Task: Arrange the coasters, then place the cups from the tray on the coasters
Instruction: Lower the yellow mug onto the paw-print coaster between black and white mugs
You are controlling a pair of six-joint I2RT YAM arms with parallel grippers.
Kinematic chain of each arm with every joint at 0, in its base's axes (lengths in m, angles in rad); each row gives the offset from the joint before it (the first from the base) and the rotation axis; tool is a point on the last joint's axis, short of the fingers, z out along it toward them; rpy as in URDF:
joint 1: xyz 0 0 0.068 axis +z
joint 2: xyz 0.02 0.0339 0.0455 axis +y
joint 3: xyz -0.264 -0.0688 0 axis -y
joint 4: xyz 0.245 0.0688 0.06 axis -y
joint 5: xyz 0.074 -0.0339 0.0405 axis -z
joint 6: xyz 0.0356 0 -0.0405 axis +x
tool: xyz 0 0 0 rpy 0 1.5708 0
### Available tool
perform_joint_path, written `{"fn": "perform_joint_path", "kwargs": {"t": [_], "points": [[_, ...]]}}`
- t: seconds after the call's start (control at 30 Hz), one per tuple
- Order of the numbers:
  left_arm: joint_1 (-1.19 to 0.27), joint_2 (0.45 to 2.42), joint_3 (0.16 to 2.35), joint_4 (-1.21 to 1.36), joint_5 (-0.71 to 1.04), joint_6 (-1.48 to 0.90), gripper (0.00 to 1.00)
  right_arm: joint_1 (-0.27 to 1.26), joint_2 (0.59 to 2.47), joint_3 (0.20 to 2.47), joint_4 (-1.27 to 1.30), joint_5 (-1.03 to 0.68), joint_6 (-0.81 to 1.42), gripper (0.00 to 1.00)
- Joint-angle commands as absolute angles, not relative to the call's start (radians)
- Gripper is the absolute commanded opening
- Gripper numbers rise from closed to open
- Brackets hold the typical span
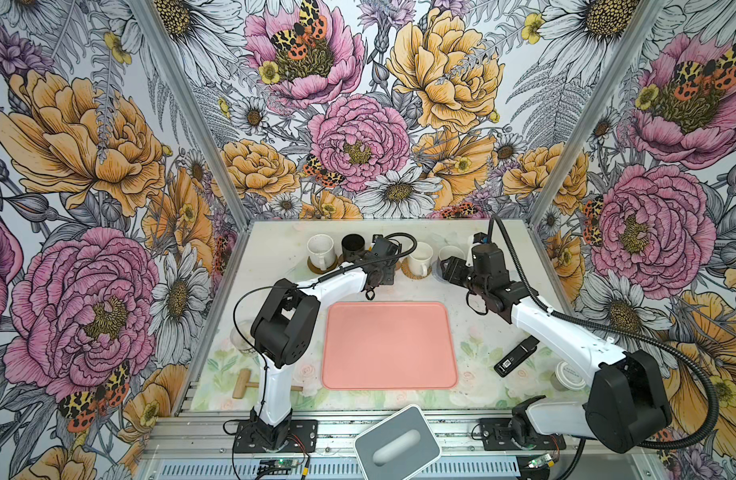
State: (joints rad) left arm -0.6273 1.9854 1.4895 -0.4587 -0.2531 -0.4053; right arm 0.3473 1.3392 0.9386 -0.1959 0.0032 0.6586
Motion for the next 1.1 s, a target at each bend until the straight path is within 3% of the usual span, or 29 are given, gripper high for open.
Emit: {"fn": "perform_joint_path", "kwargs": {"t": [0.0, 1.07], "points": [[-0.619, 1.992, 1.551, -0.383, -0.256, -0.363, 0.0, 0.341, 1.315, 0.932, -0.181, -0.002, 0.666, 0.64], [-0.585, 2.121, 1.678, -0.406, -0.231, -0.324, 0.0, 0.325, 1.324, 0.93, -0.18, -0.012, 0.667, 0.64]]}}
